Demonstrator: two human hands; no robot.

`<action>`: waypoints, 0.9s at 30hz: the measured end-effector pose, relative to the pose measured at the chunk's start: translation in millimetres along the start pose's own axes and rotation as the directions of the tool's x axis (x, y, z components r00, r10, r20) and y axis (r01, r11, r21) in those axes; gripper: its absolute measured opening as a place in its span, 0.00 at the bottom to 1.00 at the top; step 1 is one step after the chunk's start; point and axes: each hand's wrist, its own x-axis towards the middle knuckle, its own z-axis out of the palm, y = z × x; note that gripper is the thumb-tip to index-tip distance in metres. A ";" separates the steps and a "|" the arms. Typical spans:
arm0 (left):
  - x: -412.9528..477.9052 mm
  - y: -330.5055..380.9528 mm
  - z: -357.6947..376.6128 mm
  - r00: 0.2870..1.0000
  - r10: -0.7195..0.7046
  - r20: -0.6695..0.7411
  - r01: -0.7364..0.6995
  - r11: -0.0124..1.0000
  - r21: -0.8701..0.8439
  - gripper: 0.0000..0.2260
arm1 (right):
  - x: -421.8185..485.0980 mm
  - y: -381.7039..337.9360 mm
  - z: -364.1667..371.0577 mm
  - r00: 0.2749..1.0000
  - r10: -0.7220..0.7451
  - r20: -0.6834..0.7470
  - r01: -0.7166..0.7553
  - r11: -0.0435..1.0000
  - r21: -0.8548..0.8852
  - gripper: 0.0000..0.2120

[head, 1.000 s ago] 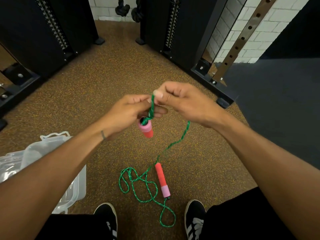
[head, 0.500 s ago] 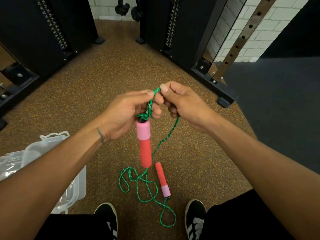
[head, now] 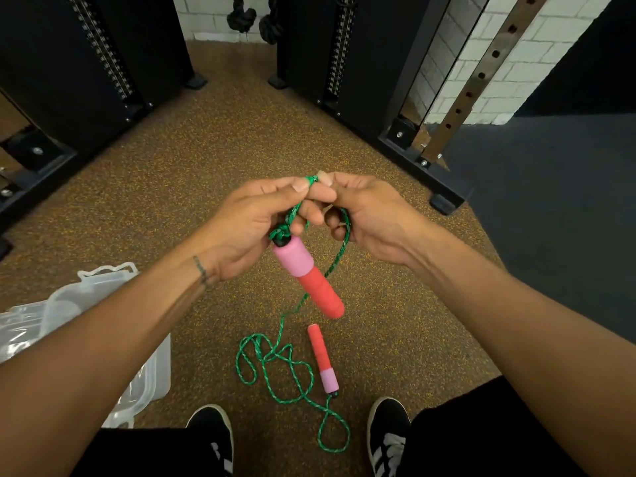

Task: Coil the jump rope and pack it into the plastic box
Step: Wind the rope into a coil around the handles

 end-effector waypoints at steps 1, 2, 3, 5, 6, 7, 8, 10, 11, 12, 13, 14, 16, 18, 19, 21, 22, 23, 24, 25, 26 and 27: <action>0.5 1.0 0.0 1.000 0.004 -0.001 -0.004 1.000 -0.025 0.13 | 1.0 0.5 -0.9 1.000 -0.002 -0.008 0.002 1.000 0.006 0.10; 1.2 1.6 -0.4 1.000 0.010 -0.008 -0.010 0.998 -0.059 0.13 | 1.4 1.3 -1.8 1.000 -0.001 -0.005 0.001 1.000 0.012 0.10; 1.4 2.8 -0.1 1.000 0.018 -0.017 -0.020 0.995 -0.098 0.13 | 1.7 2.4 -2.8 1.000 0.005 0.004 -0.005 1.000 0.020 0.10; 1.6 4.8 0.8 0.999 0.030 -0.044 -0.037 0.986 -0.162 0.13 | 0.5 4.6 -2.4 0.999 0.019 0.029 -0.021 0.997 0.068 0.09; 2.2 5.1 0.2 0.998 0.032 -0.054 -0.041 0.983 -0.180 0.12 | -0.5 5.5 -1.2 0.999 0.023 0.039 -0.027 0.994 0.108 0.08; 2.6 5.8 -0.5 0.998 0.032 -0.057 -0.042 0.981 -0.189 0.11 | -1.3 6.3 0.8 0.999 0.027 0.046 -0.033 0.990 0.136 0.08; 2.8 6.9 -1.2 0.998 0.027 -0.053 -0.037 0.982 -0.187 0.10 | -1.6 7.5 3.4 0.999 0.026 0.046 -0.032 0.990 0.139 0.08; 2.7 8.3 -2.3 0.998 0.008 -0.056 -0.017 0.988 -0.154 0.11 | -1.7 10.9 7.4 1.000 -0.009 0.030 0.007 0.997 0.072 0.06; 2.2 8.6 -2.2 0.998 0.003 -0.065 -0.012 0.991 -0.133 0.11 | -1.6 12.1 9.0 0.999 -0.039 0.022 0.039 0.999 0.025 0.06; 1.7 8.5 -2.2 0.997 0.001 -0.077 -0.010 0.993 -0.121 0.11 | -1.4 12.5 10.2 0.998 -0.066 0.018 0.066 0.998 -0.015 0.06; 1.4 8.4 -2.1 0.996 0.001 -0.086 -0.011 0.993 -0.120 0.11 | -0.9 12.4 10.8 0.996 -0.087 0.019 0.087 0.995 -0.041 0.06; 1.6 8.1 -2.6 0.996 0.002 -0.093 -0.013 0.992 -0.122 0.11 | -1.2 11.3 11.3 0.994 -0.103 0.024 0.104 0.993 -0.053 0.05; 0.5 9.6 -3.7 0.996 0.001 -0.092 -0.014 0.990 -0.137 0.11 | -1.6 9.0 11.6 0.993 -0.120 0.025 0.121 0.991 -0.059 0.04; -0.9 12.0 -3.1 0.998 -0.002 -0.059 -0.006 0.989 -0.147 0.11 | -1.4 8.4 10.8 0.993 -0.116 -0.002 0.116 0.989 -0.097 0.06; -1.9 13.0 -1.8 0.999 -0.001 -0.032 -0.004 0.989 -0.151 0.10 | -1.1 8.6 10.5 0.994 -0.110 -0.019 0.107 0.987 -0.123 0.05; -3.4 13.1 0.2 1.000 0.007 0.010 -0.005 0.986 -0.165 0.09 | -1.0 9.0 11.7 0.996 -0.081 -0.028 0.078 0.993 -0.090 0.04; -3.1 13.0 -0.3 1.000 0.009 0.023 -0.005 0.984 -0.178 0.09 | -0.9 8.9 12.6 0.998 -0.055 -0.014 0.054 0.998 -0.019 0.04; -2.7 13.6 -1.2 1.000 0.009 0.027 -0.003 0.982 -0.188 0.10 | -0.8 9.0 13.0 1.000 -0.027 0.010 0.026 0.997 0.068 0.06; -2.0 14.7 -2.4 1.000 0.004 0.018 -0.001 0.982 -0.191 0.11 | -1.5 8.7 13.4 0.999 -0.008 0.037 0.003 0.989 0.146 0.06; -1.2 15.7 -3.4 1.000 0.000 0.001 0.000 0.982 -0.187 0.11 | -1.8 8.4 13.0 0.998 -0.004 0.057 -0.008 0.980 0.199 0.05; -0.6 16.4 -3.9 1.000 0.001 -0.016 -0.004 0.985 -0.171 0.12 | -1.7 8.5 12.8 0.998 -0.004 0.065 -0.010 0.973 0.229 0.05; -0.8 16.9 -3.6 1.000 0.003 -0.024 -0.006 0.990 -0.144 0.12 | -1.5 9.0 12.5 0.998 -0.003 0.059 -0.011 0.970 0.244 0.06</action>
